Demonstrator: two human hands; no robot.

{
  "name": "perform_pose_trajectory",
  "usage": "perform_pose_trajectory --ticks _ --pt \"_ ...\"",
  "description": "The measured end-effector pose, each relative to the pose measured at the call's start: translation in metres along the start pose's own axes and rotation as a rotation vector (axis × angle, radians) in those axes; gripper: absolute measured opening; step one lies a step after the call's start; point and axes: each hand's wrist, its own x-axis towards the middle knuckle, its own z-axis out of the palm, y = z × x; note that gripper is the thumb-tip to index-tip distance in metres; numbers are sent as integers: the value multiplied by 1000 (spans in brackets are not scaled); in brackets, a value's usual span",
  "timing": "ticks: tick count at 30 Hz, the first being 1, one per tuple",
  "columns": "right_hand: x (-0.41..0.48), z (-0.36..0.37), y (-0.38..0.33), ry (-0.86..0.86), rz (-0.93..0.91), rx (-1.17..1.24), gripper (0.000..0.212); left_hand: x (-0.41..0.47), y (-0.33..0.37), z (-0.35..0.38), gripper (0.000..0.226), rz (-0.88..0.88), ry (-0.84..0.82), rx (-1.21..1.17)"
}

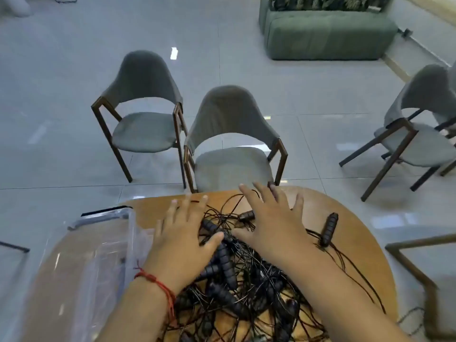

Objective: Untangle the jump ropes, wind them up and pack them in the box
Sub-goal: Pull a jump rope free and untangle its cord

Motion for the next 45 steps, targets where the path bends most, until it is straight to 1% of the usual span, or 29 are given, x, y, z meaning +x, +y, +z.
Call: perform_pose_trajectory --ticks 3,7,11,14,17,19,22,24,30,34,37,41,45 --pt "3 45 16 -55 -1 -101 99 7 -13 54 84 15 -82 72" --pt "9 111 40 -123 40 -88 100 14 -32 133 83 9 -136 146" --pt "16 171 54 -194 87 -58 103 20 -49 197 89 -98 -173 138" --pt "16 206 63 -224 142 -67 103 19 -58 232 92 -159 -162 117" --pt "12 240 71 -190 128 -85 99 18 -67 259 100 -139 -86 181" --pt "8 259 76 -116 89 -65 93 17 -71 271 102 -119 -16 226" --pt "2 280 80 43 32 -101 86 17 -73 286 94 -96 117 275" --pt "0 292 81 112 14 -130 84 16 -78 295 90 -84 177 269" --pt "-5 305 84 158 -21 -146 89 10 -87 307 84 -41 272 243" --pt "-11 306 88 169 -38 -155 90 7 -89 307 86 -6 275 205" --pt "-24 299 87 133 -48 -155 92 -1 -88 301 90 -7 222 184" --pt "-33 298 87 117 -43 -131 98 -11 -87 298 86 -2 191 136" --pt "-24 307 88 192 -48 -135 98 -6 -87 304 81 -11 245 104"
